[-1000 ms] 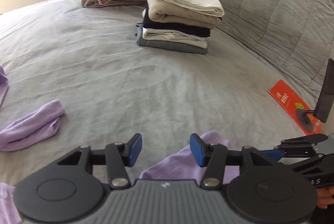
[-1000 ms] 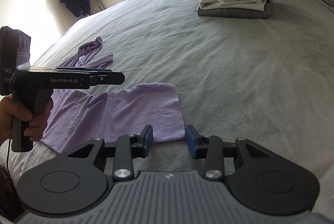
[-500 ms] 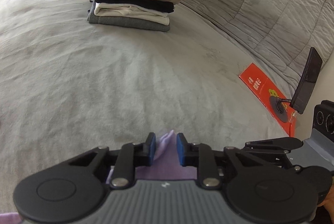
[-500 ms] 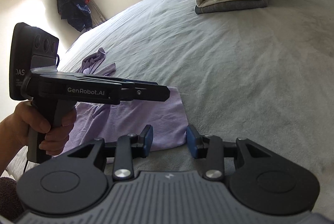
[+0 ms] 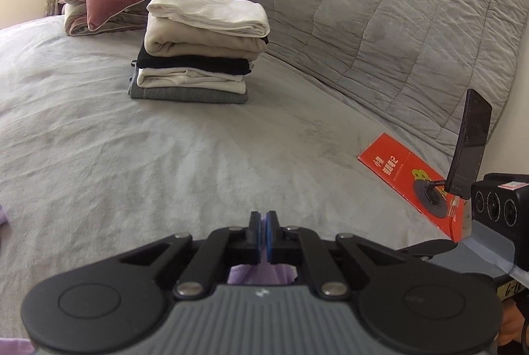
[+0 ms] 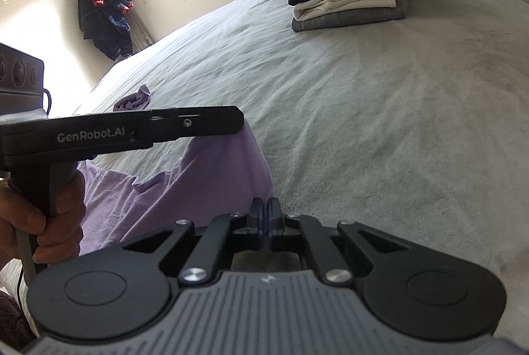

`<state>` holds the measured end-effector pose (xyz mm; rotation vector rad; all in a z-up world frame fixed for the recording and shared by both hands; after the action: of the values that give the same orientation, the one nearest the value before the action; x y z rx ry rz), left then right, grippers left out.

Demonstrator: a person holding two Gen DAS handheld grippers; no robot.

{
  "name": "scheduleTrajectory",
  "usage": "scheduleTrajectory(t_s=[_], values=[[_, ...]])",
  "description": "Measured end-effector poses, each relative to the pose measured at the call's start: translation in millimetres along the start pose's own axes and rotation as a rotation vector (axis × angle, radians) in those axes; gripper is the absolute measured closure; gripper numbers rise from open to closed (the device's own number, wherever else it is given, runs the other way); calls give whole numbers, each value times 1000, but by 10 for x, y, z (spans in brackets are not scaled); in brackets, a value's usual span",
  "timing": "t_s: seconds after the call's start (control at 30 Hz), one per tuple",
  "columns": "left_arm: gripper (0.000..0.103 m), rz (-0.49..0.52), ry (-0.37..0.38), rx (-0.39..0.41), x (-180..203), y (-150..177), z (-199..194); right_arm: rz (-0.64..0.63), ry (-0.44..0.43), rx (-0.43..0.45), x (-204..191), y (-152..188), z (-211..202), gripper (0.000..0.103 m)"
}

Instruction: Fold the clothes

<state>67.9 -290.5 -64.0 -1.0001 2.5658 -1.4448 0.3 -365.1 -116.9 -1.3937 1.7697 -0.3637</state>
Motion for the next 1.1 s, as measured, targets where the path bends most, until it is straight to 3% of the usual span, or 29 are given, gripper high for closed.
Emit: scheduleTrajectory(t_s=[0.2,0.47,0.77,0.8,0.83,1.0,1.07,1.1], values=[[101,19,25,24,170,-57,-14,86,-8,31,59,-30,-372,101],[103,40,104,6,519,107,181,106,33,-4,44,166,-733,101],[102,22,115,-64,664,332,502,94,107,-55,192,282,-700,100],[101,4,114,-62,638,324,487,83,121,-51,204,279,-695,99],[101,-12,109,-53,605,303,450,74,132,-42,217,260,-697,89],[83,-59,66,-7,348,163,136,75,122,10,305,110,-694,87],[73,-65,37,1,222,142,10,65,104,15,305,70,-651,79],[70,-65,19,2,152,144,-50,55,98,12,287,58,-620,64]])
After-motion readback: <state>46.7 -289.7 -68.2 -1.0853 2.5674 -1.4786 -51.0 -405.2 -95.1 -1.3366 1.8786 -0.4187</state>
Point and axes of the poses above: each gripper's, at about its wrist camera, not at the fingertips, and z roughly the way its jaws point, x to its right, y to its underside, the point moved 8 cm from there along z, roughly the way its jaws point, and after that the axes turned 1 degree about -x, right-handed, at the moved point
